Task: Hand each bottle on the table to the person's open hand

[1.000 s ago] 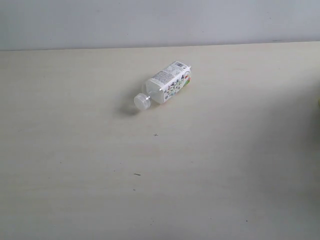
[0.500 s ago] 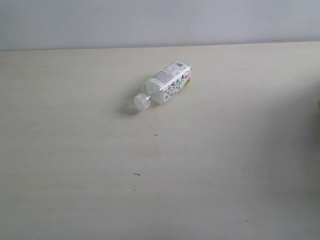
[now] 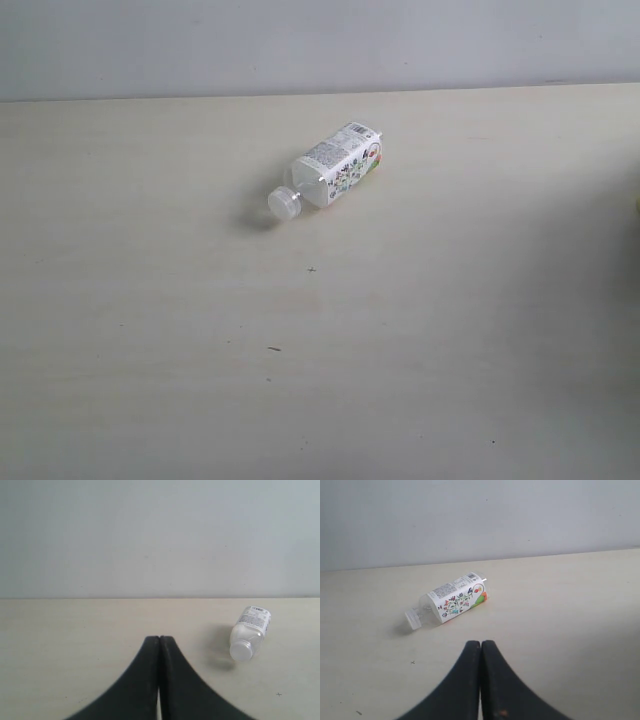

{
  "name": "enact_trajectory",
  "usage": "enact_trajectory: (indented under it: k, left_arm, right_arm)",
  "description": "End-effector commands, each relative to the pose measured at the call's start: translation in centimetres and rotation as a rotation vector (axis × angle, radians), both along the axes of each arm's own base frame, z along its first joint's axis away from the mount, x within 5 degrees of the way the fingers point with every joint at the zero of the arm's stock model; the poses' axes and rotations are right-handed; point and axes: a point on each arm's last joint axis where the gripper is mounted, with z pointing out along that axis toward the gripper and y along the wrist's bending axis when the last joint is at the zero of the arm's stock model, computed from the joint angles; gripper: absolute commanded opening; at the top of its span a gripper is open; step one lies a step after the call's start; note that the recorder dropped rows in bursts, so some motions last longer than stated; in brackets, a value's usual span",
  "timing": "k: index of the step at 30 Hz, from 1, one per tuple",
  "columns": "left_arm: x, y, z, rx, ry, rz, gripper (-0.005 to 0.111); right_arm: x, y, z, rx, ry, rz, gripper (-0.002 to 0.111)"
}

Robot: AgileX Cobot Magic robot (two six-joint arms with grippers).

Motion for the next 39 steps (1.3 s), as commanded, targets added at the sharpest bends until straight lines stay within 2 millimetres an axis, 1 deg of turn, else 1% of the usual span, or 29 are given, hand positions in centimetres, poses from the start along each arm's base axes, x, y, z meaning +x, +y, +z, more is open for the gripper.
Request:
enact_trajectory:
  k: [1,16,19,39]
  left_arm:
    - [-0.04,0.0,-0.04,0.002,-0.006,-0.001,0.0]
    - [-0.04,-0.01,-0.02,0.001,-0.009,-0.002,0.0]
    - [-0.03,-0.03,0.22,0.047,-0.041,-0.005,0.0]
    - [-0.03,0.03,0.02,0.014,-0.014,0.002,0.0]
  right_arm:
    - [0.0,-0.1,0.02,-0.005,-0.014,-0.01,0.0]
    - [0.0,-0.1,0.02,-0.005,-0.014,-0.01,0.0]
    - [0.0,-0.1,0.02,-0.005,-0.014,-0.01,0.0]
    - [0.0,-0.1,0.02,-0.005,-0.014,-0.01,0.0]
